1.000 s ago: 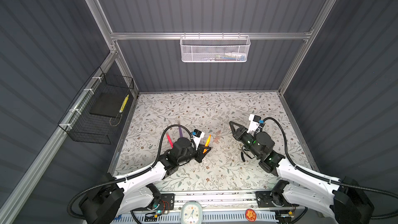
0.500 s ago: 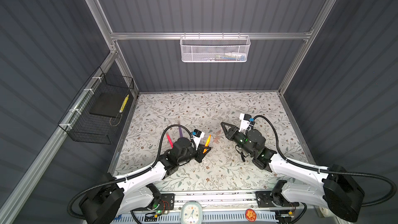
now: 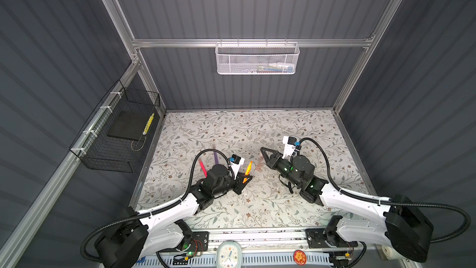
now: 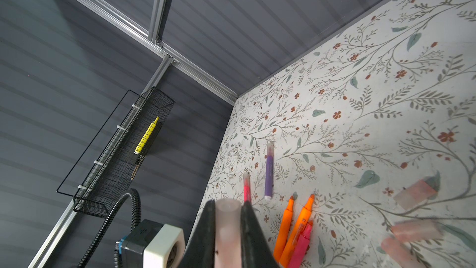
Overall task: Insert pens into pen caps
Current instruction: Put on the pen cap to the pen.
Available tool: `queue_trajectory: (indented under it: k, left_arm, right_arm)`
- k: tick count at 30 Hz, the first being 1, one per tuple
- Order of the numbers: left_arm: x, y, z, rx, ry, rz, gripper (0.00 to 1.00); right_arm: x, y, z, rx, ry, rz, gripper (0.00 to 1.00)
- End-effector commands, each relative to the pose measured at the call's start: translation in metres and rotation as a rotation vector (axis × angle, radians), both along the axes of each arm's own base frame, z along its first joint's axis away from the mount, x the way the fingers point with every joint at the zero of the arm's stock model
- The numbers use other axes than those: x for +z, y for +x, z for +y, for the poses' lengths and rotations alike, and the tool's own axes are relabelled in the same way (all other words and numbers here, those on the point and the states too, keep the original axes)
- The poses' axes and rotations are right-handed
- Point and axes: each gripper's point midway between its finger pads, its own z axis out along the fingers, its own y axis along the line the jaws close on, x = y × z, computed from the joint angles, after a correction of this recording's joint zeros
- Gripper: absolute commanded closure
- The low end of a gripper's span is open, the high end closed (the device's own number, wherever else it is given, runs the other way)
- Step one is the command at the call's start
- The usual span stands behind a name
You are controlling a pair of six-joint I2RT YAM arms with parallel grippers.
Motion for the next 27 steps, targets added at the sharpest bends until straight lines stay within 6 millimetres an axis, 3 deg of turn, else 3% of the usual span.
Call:
queue_trajectory:
  k: [1, 13, 27]
  left_arm:
    - [0.015, 0.006, -0.004, 0.007, -0.035, -0.033, 1.0]
    - [0.021, 0.009, -0.007, 0.011, -0.045, -0.043, 1.0]
    - [0.025, 0.016, -0.006, 0.044, -0.054, -0.052, 1.0]
  right_arm:
    - [0.016, 0.003, 0.005, -0.009, 0.018, -0.04, 1.0]
    - [0.006, 0.009, 0.031, 0.023, 0.028, -0.021, 1.0]
    - [-0.002, -0.001, 0.049, 0.066, 0.039, -0.008, 1.0]
